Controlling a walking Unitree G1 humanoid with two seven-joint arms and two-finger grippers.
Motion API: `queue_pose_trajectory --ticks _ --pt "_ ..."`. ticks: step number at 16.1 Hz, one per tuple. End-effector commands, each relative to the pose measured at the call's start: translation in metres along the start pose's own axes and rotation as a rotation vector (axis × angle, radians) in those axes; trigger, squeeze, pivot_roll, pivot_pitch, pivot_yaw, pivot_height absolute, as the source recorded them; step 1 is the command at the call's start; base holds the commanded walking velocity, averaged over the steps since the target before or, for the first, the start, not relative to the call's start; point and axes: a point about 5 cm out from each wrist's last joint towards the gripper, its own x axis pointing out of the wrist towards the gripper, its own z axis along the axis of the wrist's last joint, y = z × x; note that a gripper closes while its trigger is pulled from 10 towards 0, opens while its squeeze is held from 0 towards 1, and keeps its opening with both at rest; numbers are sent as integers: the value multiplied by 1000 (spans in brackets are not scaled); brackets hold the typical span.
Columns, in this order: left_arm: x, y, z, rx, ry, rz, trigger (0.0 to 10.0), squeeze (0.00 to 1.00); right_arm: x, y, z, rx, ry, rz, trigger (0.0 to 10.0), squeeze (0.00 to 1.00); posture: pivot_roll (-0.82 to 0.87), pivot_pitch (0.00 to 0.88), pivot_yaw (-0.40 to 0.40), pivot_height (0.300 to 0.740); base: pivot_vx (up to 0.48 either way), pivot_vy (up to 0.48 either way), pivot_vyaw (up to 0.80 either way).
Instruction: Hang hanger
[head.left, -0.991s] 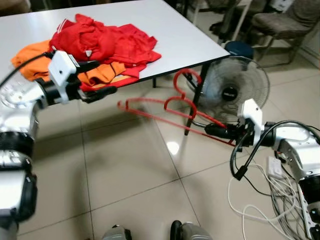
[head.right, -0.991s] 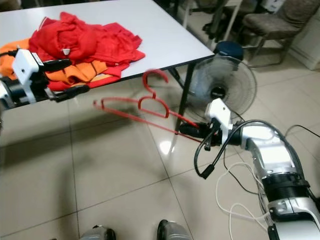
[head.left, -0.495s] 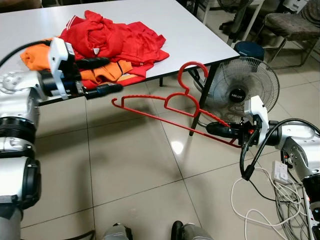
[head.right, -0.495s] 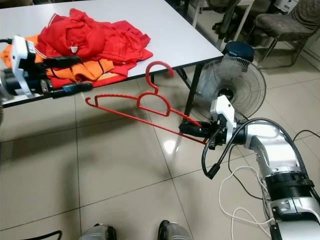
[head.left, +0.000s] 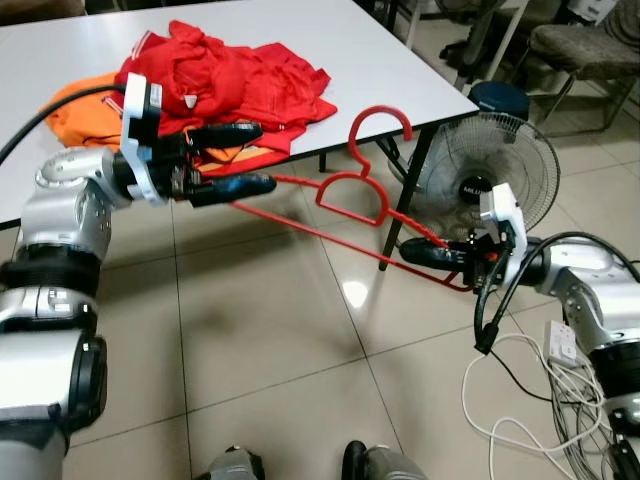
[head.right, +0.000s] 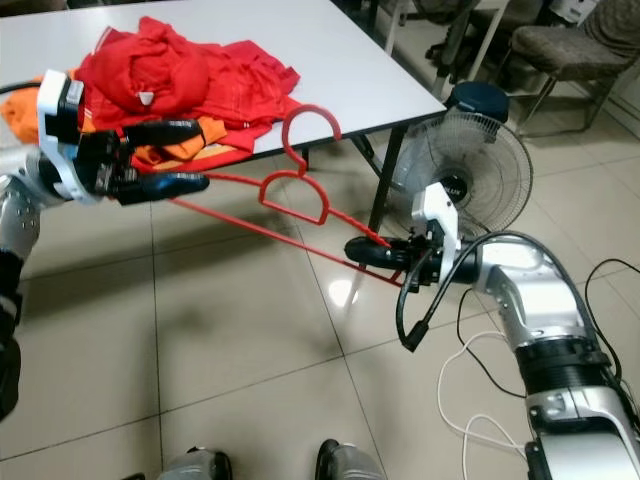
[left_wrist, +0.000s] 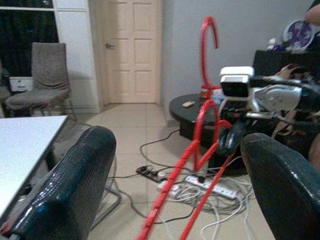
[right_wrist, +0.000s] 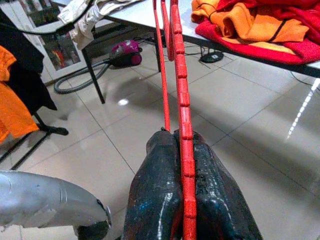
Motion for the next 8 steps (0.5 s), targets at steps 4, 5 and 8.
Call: queue_pose_trajectory --ticks 4,5,8 --pt "19 -8 0 -9 -33 -59 10000 0 11 6 6 -26 -5 60 0 0 -160 119 -20 740 0 0 0" --pt "26 -11 1 -4 -45 -76 10000 0 15 7 4 -20 -1 76 0 0 -160 120 -27 740 0 0 0" --pt "39 -16 7 13 -64 -114 10000 0 21 10 3 -14 6 103 0 0 -158 121 -32 740 0 0 0"
